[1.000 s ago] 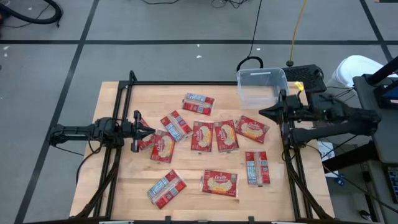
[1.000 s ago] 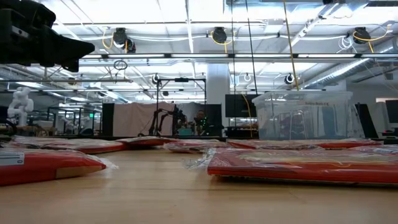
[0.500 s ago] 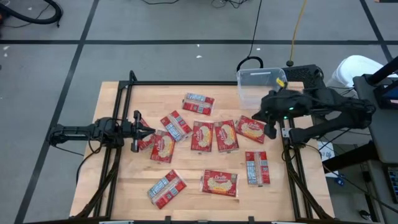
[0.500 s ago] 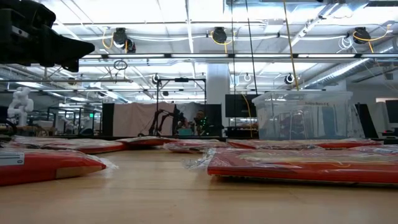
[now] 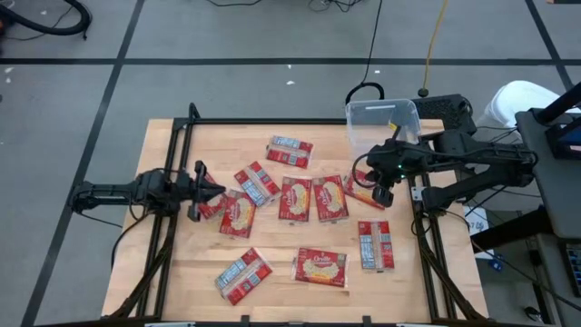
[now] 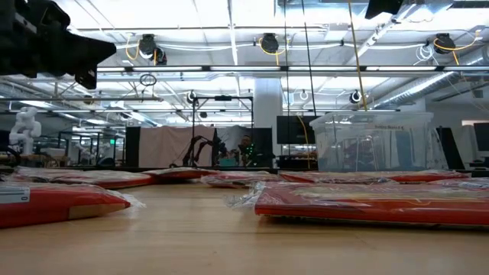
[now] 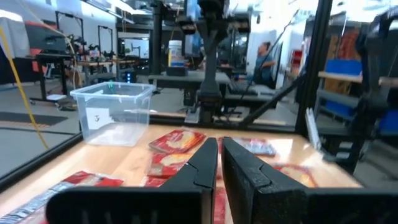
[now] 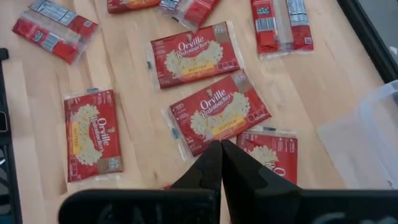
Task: Sort popcorn bags into baskets
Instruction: Put the popcorn bag into the transparent container
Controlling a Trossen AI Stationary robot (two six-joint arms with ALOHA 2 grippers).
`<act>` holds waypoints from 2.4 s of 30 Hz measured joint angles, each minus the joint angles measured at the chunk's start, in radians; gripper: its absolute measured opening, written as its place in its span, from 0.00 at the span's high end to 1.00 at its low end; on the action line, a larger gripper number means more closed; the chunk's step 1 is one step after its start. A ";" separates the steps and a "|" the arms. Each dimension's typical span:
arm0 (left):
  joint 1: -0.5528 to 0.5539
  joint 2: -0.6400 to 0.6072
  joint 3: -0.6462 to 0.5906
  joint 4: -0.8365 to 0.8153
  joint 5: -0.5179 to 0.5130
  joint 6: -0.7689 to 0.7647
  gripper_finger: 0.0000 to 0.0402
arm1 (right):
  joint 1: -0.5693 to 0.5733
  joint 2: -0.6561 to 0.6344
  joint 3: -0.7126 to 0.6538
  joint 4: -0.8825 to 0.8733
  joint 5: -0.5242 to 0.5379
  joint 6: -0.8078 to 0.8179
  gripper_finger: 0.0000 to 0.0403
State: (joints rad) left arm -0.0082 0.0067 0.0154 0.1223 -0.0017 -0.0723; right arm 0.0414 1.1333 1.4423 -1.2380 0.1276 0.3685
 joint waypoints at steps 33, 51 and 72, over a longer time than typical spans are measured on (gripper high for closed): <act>-0.121 1.007 0.838 -0.387 -0.065 0.091 0.92 | 0.127 -0.011 -0.539 0.494 -0.076 0.088 1.00; -0.196 1.343 0.837 -0.097 -0.230 0.111 0.92 | 0.345 -0.012 -0.824 0.531 0.184 0.284 0.87; -0.178 1.473 0.837 0.087 -0.246 0.127 0.92 | 0.370 -0.012 -1.026 0.530 0.396 0.323 0.39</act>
State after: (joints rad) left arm -0.1867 1.4799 0.8524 0.2096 -0.2477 0.0551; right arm 0.4118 1.1215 0.4167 -0.7083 0.5239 0.6920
